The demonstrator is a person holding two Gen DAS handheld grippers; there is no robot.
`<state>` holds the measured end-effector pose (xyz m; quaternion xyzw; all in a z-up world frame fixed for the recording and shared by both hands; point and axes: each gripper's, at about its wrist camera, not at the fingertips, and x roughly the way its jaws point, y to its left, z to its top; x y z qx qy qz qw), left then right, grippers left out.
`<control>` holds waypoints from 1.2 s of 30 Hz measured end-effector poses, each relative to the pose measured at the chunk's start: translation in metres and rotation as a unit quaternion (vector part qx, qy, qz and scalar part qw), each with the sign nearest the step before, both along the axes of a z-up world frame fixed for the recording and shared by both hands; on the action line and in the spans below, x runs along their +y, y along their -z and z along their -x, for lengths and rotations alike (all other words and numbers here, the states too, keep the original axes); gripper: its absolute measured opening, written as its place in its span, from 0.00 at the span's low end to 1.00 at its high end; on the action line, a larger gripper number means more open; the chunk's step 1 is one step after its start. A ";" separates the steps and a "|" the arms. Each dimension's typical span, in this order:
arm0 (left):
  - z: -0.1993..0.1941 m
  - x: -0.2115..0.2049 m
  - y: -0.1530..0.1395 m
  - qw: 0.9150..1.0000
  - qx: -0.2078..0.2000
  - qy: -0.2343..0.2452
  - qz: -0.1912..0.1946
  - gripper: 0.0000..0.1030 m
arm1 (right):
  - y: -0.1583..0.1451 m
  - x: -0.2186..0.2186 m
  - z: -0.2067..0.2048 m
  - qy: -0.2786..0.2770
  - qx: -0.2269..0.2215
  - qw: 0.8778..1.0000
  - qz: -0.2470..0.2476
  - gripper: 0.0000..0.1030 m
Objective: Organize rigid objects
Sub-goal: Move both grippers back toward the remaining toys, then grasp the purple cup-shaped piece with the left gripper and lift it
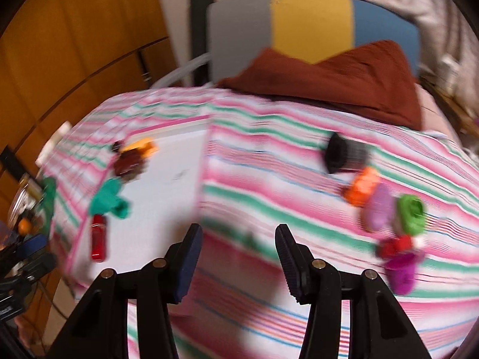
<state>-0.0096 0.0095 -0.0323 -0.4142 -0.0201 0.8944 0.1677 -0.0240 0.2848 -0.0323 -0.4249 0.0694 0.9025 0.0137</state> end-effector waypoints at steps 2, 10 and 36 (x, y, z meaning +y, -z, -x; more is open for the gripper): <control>0.000 0.009 -0.003 1.000 0.002 0.014 0.005 0.68 | -0.002 0.026 -0.007 0.028 -0.001 1.000 0.001 0.50; -0.002 0.070 -0.020 0.994 0.006 0.109 -0.007 0.68 | -0.009 0.167 -0.042 0.192 0.003 0.981 0.008 0.50; 0.021 0.327 0.059 0.945 -0.192 0.252 -0.079 0.55 | 0.020 0.256 -0.087 0.342 0.025 0.928 0.144 0.51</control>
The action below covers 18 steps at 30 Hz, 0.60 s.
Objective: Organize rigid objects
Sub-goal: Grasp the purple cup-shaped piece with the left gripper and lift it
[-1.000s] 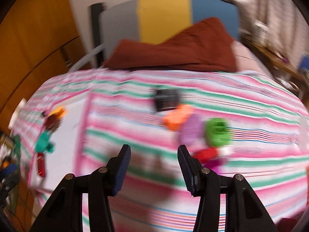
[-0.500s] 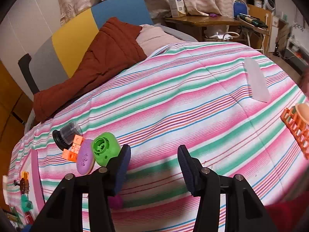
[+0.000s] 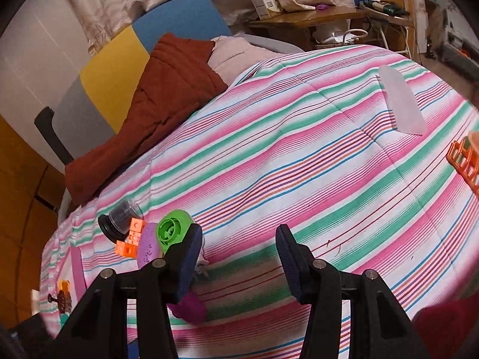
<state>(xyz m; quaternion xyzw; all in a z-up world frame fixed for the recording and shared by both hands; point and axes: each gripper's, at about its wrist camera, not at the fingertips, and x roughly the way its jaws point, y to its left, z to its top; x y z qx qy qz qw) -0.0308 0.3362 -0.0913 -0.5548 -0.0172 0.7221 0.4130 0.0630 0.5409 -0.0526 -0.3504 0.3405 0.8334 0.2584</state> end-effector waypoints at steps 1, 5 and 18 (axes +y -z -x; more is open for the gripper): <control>0.001 0.006 0.003 1.000 -0.006 -0.004 0.000 0.55 | 0.000 0.001 0.000 0.001 0.002 1.000 0.002 0.52; 0.007 0.022 0.015 0.999 -0.013 -0.030 0.008 0.55 | 0.001 0.004 0.000 0.001 0.009 1.000 0.015 0.52; 0.022 0.046 0.025 0.998 0.033 -0.050 0.017 0.44 | 0.002 0.003 0.003 -0.006 0.009 1.000 0.020 0.52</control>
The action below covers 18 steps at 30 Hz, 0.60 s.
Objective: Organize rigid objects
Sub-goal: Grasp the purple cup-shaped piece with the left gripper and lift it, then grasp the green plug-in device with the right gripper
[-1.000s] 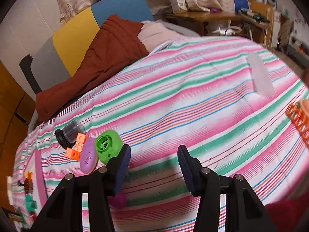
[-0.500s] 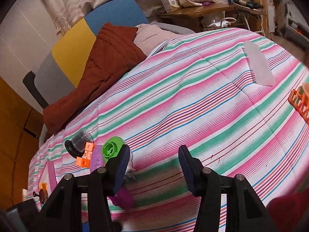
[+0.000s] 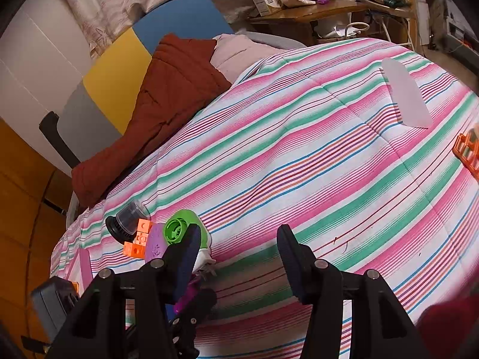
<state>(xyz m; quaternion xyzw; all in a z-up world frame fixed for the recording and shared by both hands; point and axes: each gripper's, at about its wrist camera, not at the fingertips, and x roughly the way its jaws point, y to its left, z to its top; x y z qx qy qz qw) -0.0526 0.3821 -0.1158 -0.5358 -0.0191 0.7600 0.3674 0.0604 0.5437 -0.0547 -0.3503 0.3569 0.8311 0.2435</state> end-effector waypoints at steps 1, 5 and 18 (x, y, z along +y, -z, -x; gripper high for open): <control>0.001 -0.003 0.001 1.000 0.002 0.001 0.002 0.32 | 0.000 0.000 0.000 0.000 -0.001 1.000 0.001 0.52; 0.002 -0.024 0.002 0.999 0.017 0.029 0.001 0.32 | 0.002 0.000 0.002 -0.006 -0.009 1.000 -0.002 0.52; -0.039 -0.100 0.000 0.989 0.116 0.082 0.031 0.31 | 0.014 -0.015 0.019 -0.060 -0.046 0.997 -0.001 0.52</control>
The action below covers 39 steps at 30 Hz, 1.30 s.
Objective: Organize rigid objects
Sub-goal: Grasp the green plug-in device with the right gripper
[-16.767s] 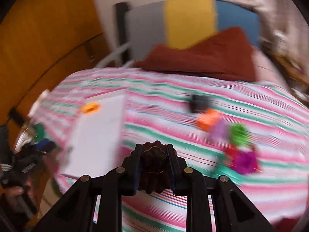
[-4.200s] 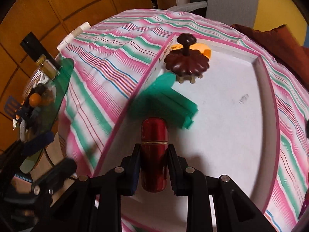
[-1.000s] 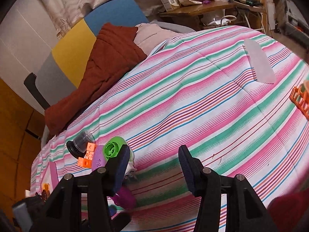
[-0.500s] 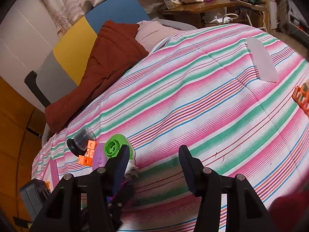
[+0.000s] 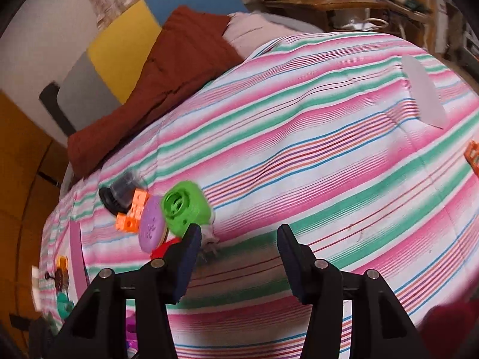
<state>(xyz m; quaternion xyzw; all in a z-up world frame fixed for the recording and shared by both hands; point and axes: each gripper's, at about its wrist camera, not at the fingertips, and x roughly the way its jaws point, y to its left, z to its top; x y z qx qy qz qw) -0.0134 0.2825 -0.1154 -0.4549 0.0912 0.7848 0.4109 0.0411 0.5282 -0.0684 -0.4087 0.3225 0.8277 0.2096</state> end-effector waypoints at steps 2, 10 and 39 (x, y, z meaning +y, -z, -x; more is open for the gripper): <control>0.000 -0.003 0.001 1.000 0.001 -0.003 -0.010 0.31 | 0.002 -0.005 0.005 -0.014 -0.003 1.000 0.004 0.52; 0.000 -0.002 0.003 1.000 0.009 0.002 -0.021 0.31 | -0.007 -0.030 0.063 -0.095 -0.049 0.993 -0.052 0.71; -0.004 -0.006 0.008 0.999 0.020 -0.002 -0.033 0.31 | 0.044 0.003 0.066 -0.090 -0.131 0.983 -0.088 0.51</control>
